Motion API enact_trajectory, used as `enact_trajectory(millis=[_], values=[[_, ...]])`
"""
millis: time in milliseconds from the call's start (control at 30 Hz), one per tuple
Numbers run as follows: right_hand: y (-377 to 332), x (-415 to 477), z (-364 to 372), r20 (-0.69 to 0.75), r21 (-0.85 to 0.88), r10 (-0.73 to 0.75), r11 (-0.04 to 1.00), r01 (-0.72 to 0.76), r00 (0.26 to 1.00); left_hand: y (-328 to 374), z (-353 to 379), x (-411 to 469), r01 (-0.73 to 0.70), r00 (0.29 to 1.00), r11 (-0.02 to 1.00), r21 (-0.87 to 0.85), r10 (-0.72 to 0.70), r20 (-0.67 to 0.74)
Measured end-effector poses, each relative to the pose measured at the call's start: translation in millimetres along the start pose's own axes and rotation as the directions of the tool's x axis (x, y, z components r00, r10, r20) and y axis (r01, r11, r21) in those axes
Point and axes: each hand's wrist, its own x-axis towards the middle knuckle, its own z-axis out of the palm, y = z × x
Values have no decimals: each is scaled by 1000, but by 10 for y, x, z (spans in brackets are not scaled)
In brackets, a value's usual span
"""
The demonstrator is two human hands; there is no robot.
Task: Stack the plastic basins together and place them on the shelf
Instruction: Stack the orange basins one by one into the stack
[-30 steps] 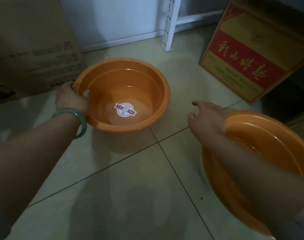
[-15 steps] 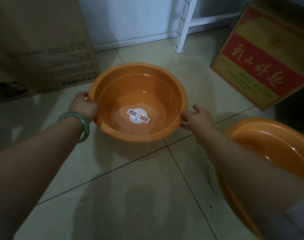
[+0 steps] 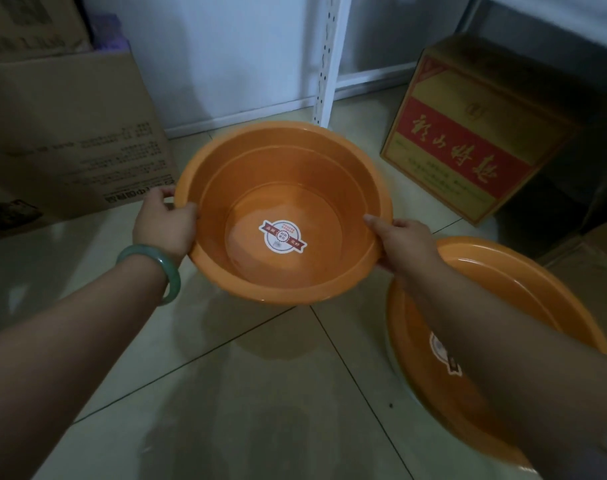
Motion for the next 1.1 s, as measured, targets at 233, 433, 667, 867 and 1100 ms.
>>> enact_trajectory(millis=[233, 433, 667, 867, 1100], values=[[-172, -377, -846, -133, 65, -48, 996, 57, 990, 562, 222, -530, -184, 977, 965, -185, 201, 77], [-97, -757, -1622, -223, -72, -162, 986, 150, 961, 992, 425, -1104, -323, 902, 908, -265, 380, 203], [144, -1128, -2314, -280, -136, -129, 986, 94, 951, 992, 674, -1616, -490, 774, 856, -165, 514, 370], [496, -1271, -2630, -305, -186, -98, 982, 41, 947, 870, 910, -1915, -559, 684, 829, -19, 474, 555], [926, -1186, -2769, -294, -246, -50, 969, -25, 954, 667, 1215, -2079, -546, 671, 827, 135, 335, 661]])
